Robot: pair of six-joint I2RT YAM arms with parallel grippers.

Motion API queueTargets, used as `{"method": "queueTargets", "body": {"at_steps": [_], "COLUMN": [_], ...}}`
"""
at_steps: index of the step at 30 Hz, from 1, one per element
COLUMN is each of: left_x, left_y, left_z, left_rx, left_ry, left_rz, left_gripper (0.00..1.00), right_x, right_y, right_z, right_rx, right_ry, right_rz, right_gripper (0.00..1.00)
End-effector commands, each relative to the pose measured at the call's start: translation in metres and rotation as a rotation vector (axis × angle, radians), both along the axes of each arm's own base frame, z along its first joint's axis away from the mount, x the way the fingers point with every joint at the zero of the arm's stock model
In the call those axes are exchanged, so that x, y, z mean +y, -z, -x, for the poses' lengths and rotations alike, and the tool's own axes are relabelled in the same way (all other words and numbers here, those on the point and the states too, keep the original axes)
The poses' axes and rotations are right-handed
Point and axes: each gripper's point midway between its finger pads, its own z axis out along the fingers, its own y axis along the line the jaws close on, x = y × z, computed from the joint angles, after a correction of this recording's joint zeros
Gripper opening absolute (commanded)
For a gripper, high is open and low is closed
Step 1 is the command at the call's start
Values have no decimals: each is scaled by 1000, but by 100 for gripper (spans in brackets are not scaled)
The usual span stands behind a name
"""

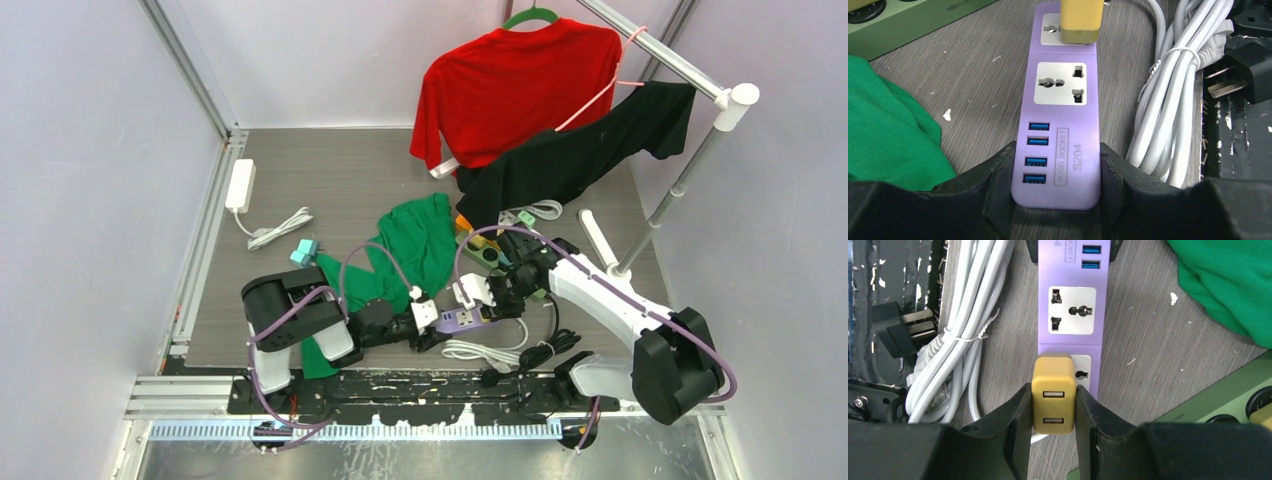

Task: Pull the plug off the socket
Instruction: Remove the plug from the socket.

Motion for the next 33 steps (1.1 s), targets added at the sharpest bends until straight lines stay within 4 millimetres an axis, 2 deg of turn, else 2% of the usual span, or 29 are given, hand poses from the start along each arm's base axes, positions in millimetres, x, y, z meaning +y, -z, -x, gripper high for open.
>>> {"method": "queueTargets", "body": {"at_steps": [1, 4, 6, 11, 15, 20, 22, 26, 29, 33], "left_x": [21, 20, 20, 18, 17, 19, 20, 20, 20, 20], "left_y": [31, 31, 31, 32, 32, 34, 34, 35, 35, 36], "left_z": [-3, -3, -3, -5, -6, -6, -6, -6, -7, -7], "left_rx": [31, 31, 31, 31, 32, 34, 34, 34, 33, 35], "left_ry": [-55, -55, -57, -58, -62, -65, -67, -73, -74, -74], "left_rz": [-109, -110, -110, -108, -110, -117, -120, -123, -123, -125], "left_gripper": [0, 0, 0, 0, 0, 0, 0, 0, 0, 0], "right_x": [-15, -1, 10, 35, 32, 12, 2, -10, -11, -2], "right_y": [-4, -12, -17, -32, -30, -25, -23, -18, -16, -17], "right_z": [31, 46, 47, 15, -8, -26, -23, 3, 25, 46], "right_rx": [119, 152, 142, 107, 57, -3, -1, 87, 125, 146], "right_ry": [-94, -161, -170, 40, 156, 233, 220, 117, -9, -152], "right_rz": [37, -65, -113, -182, -144, -83, -62, -35, -55, -136], "right_gripper": [1, 1, 1, 1, 1, 1, 1, 1, 1, 4]}}
